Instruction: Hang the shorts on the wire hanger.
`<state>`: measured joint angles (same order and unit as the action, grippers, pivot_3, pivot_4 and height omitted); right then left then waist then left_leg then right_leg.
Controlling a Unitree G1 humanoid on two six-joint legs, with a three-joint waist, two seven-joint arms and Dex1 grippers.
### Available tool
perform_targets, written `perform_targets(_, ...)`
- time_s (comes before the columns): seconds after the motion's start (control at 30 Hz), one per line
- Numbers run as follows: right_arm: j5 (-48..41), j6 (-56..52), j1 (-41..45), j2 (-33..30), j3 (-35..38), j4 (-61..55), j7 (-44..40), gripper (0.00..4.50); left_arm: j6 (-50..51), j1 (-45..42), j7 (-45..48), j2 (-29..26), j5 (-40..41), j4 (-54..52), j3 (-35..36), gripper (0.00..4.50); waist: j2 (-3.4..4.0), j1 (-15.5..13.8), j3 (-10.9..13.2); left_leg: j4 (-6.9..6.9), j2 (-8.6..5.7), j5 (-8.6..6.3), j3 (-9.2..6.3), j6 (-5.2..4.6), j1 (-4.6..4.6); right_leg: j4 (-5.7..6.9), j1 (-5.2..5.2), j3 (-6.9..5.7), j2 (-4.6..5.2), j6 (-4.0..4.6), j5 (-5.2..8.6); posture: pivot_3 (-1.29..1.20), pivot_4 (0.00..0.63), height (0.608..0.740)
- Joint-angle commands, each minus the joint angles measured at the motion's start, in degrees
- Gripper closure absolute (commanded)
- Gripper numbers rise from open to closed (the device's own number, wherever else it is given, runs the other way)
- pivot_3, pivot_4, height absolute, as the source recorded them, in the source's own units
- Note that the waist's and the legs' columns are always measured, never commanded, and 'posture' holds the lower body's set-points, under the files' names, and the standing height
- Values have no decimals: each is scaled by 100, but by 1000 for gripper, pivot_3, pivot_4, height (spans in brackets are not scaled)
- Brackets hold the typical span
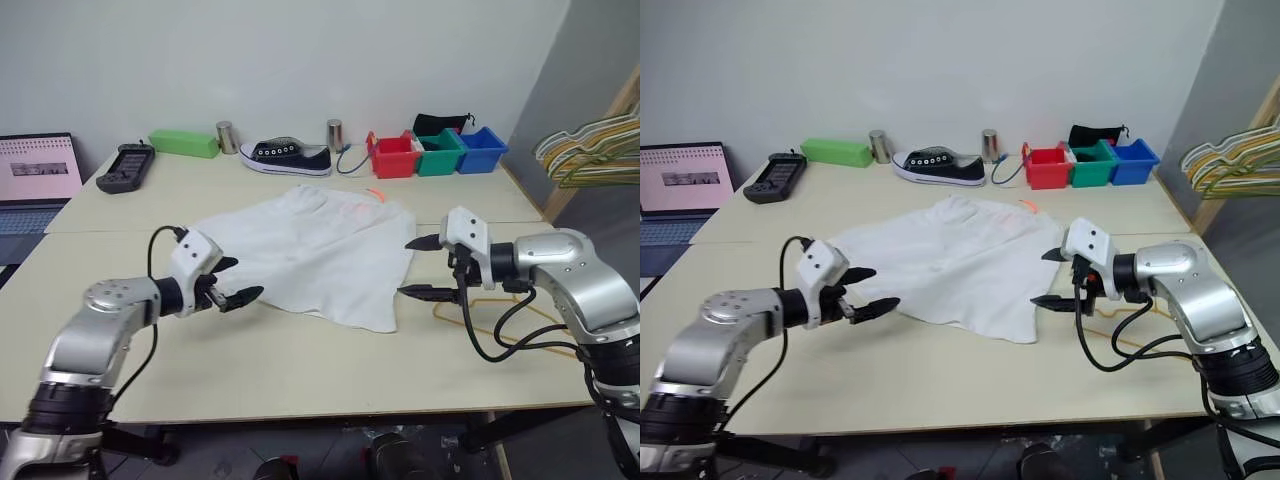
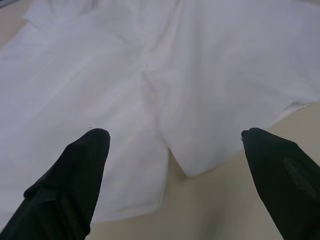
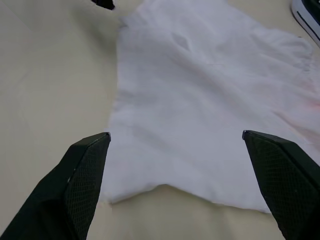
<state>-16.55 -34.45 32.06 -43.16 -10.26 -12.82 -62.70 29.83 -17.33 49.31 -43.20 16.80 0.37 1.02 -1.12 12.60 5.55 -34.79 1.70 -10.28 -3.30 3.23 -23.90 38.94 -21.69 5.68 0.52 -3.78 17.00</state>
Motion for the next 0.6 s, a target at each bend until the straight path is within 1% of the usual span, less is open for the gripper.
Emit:
perform_targets(0.03,-5,-55,64,60,81,-244,201,9,-487,-386,-126,279,-476,627,-407,0,-2,47,-1,-10,-1,0,0,0,4,4,7,0,0,-3,-2,-225,10,740)
perform_targets(0.13,-44,-136,57,76,93,-318,270,9,-762,-589,-87,468,-714,1293,-641,0,-5,146,-3,-17,-1,1,0,-2,6,3,12,3,0,-13,-8,-237,15,740)
perform_targets(0.23,-75,-196,51,84,101,-377,318,9,-982,-696,-43,563,-865,1649,-753,0,-4,240,-3,-18,-1,2,-2,-3,9,4,16,2,0,-15,-10,-248,17,740)
perform_targets(0.3,-94,-237,36,85,116,-419,371,0,-1037,-771,-22,644,-823,1728,-701,379,-5,301,-3,-17,-1,2,-3,-3,8,5,15,1,0,-16,-11,-253,20,740)
perform_targets(0.33,-103,-260,25,85,125,-437,398,0,-1043,-799,16,664,-799,1731,-678,415,-4,325,-3,-17,-1,2,-4,-3,8,5,16,2,0,-15,-10,-257,21,740)
perform_targets(0.6,-91,-240,36,132,128,-384,534,0,-1011,-852,184,686,-804,1595,-680,2025,-4,437,-3,-15,-1,2,-4,-3,5,4,15,2,0,-13,-8,-255,19,740)
